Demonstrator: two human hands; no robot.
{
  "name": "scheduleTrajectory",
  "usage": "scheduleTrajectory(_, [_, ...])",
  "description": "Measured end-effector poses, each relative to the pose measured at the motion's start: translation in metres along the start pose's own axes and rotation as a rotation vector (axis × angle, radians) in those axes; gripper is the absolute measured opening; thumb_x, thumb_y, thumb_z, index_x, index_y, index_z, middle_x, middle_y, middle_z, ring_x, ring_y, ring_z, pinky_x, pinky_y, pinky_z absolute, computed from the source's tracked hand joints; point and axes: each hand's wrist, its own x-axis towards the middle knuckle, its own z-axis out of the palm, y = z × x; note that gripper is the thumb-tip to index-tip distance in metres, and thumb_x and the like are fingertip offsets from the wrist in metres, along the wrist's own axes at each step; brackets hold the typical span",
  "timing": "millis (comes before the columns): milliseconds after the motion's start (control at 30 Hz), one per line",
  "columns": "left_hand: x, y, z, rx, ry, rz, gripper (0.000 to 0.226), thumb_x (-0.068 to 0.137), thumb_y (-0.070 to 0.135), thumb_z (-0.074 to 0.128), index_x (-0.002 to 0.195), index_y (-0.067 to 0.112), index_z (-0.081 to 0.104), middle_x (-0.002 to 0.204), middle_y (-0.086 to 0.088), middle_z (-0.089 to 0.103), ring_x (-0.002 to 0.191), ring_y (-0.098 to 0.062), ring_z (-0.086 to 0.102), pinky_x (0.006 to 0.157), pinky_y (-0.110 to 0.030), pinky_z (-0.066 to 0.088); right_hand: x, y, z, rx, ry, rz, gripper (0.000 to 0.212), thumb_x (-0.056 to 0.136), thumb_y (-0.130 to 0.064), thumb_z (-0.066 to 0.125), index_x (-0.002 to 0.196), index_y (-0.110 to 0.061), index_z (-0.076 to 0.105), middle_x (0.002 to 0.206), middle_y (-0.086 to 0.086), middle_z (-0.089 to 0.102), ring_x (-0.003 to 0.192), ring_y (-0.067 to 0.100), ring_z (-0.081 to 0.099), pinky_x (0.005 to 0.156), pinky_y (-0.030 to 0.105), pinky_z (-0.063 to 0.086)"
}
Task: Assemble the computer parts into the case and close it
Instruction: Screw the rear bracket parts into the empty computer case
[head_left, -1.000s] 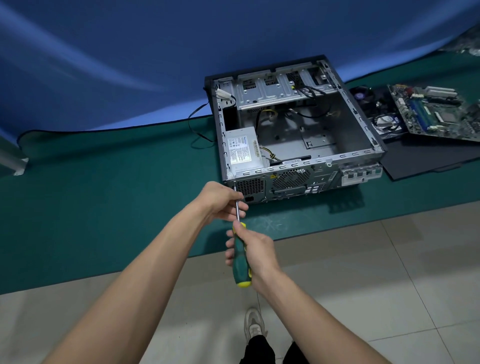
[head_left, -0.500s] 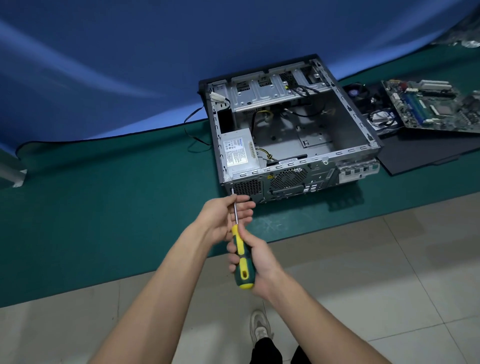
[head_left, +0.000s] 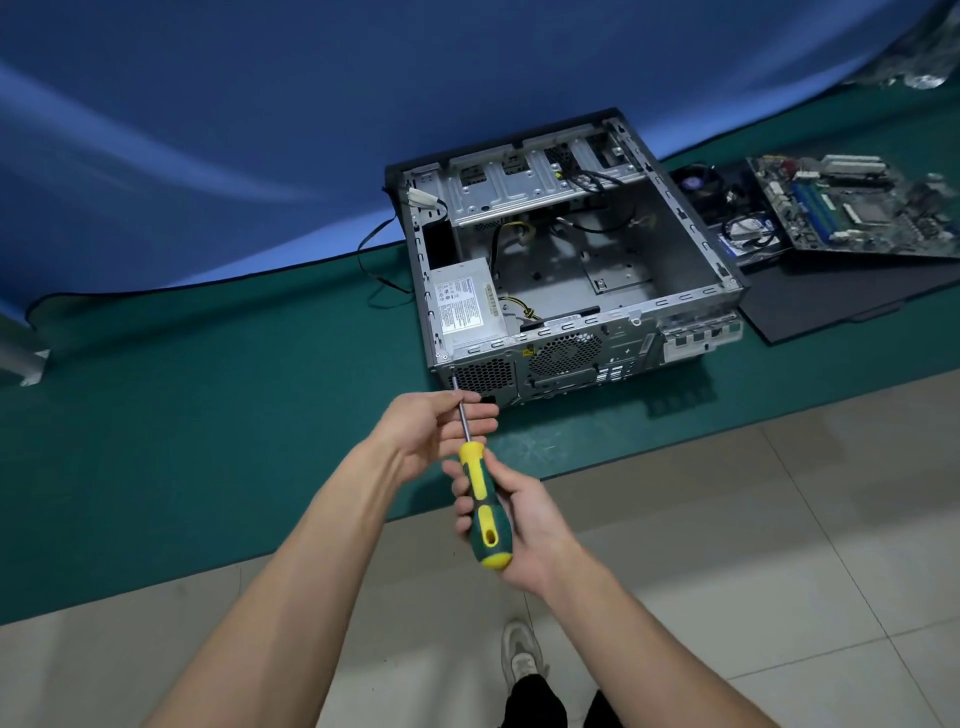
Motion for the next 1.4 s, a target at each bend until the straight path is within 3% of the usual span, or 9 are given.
scheduleTrajectory(100, [0.003,0.004,0.003,0.105,0.109,0.025,0.017,0.095,0.005,0.050,0.083,-0.002,0.059,0.059,-0.011,0.069,0.050,-0.018,0.068,0.045,-0.026,0.056,-0.002,-0.001,0.000,-0.320,0.116,-0.028,0.039,0.090,-0.046,0.057,0.096,-0.008,0.063,0.069,0.004,0.063,0.051,0.017,0.061,0.045,0.022,0.046])
scheduleTrajectory(267, [0.007,0.004,0.005,0.301,0.305,0.112,0.016,0.083,0.002,0.069,0.070,-0.004,0.061,0.048,-0.012,0.063,0.037,-0.017,0.059,0.036,-0.023,0.049,0.011,0.016,-0.002,-0.818,0.520,-0.352,0.027,0.086,-0.030,0.069,0.079,-0.014,0.049,0.062,0.001,0.055,0.051,0.017,0.057,0.053,0.033,0.046])
scheduleTrajectory(367, [0.007,0.003,0.001,0.325,0.247,0.093,0.019,0.084,0.009,0.069,0.069,0.001,0.061,0.049,-0.007,0.064,0.038,-0.013,0.059,0.038,-0.020,0.049,0.015,0.017,-0.004,-0.642,0.429,-0.370,0.025,0.093,-0.026,0.060,0.075,-0.009,0.054,0.059,0.003,0.053,0.044,0.013,0.050,0.048,0.028,0.041])
scheduleTrajectory(533, [0.003,0.006,0.001,0.242,0.026,-0.024,0.022,0.097,0.012,0.049,0.085,0.000,0.062,0.064,-0.009,0.071,0.053,-0.015,0.068,0.046,-0.022,0.054,0.001,0.003,-0.003,-0.090,0.011,0.008,0.036,0.095,-0.040,0.048,0.084,-0.009,0.062,0.057,-0.002,0.052,0.040,0.008,0.045,0.040,0.019,0.038])
scheduleTrajectory(767, [0.006,-0.001,0.009,0.295,0.250,0.089,0.014,0.088,0.006,0.063,0.077,-0.003,0.062,0.049,-0.009,0.064,0.040,-0.016,0.062,0.042,-0.022,0.051,0.009,0.015,0.007,-0.703,0.420,-0.316,0.029,0.092,-0.036,0.060,0.081,-0.011,0.052,0.068,0.003,0.056,0.044,0.011,0.053,0.041,0.022,0.041])
scheduleTrajectory(1000, [0.001,0.004,-0.003,0.042,-0.043,-0.059,0.018,0.097,0.007,0.043,0.098,0.000,0.060,0.081,-0.012,0.072,0.065,-0.018,0.071,0.061,-0.028,0.058,-0.003,-0.006,0.000,-0.153,0.075,-0.007,0.041,0.095,-0.042,0.049,0.085,-0.007,0.066,0.057,-0.001,0.055,0.040,0.009,0.049,0.039,0.018,0.040])
scheduleTrajectory(1200, [0.003,-0.002,0.007,0.071,0.151,0.007,0.014,0.094,0.002,0.051,0.081,0.000,0.058,0.054,-0.009,0.067,0.045,-0.017,0.065,0.045,-0.028,0.055,0.003,0.017,0.002,-0.753,0.459,-0.239,0.028,0.093,-0.039,0.058,0.077,-0.015,0.059,0.064,0.000,0.056,0.044,0.013,0.051,0.040,0.020,0.037])
scheduleTrajectory(1333, [0.004,-0.001,0.003,0.021,0.134,0.023,0.012,0.091,0.004,0.057,0.081,0.000,0.060,0.055,-0.009,0.068,0.045,-0.015,0.065,0.043,-0.024,0.054,0.000,0.010,0.006,-0.171,0.159,-0.009,0.034,0.087,-0.040,0.059,0.083,-0.007,0.066,0.051,-0.003,0.047,0.035,0.008,0.039,0.033,0.017,0.028])
scheduleTrajectory(1400, [0.004,0.000,0.003,0.011,0.112,0.018,0.012,0.092,0.004,0.056,0.081,-0.001,0.060,0.056,-0.009,0.068,0.045,-0.015,0.065,0.044,-0.025,0.054,-0.006,0.005,0.003,-0.131,0.084,0.013,0.037,0.083,-0.042,0.060,0.089,-0.006,0.066,0.053,-0.002,0.049,0.037,0.009,0.041,0.034,0.018,0.031])
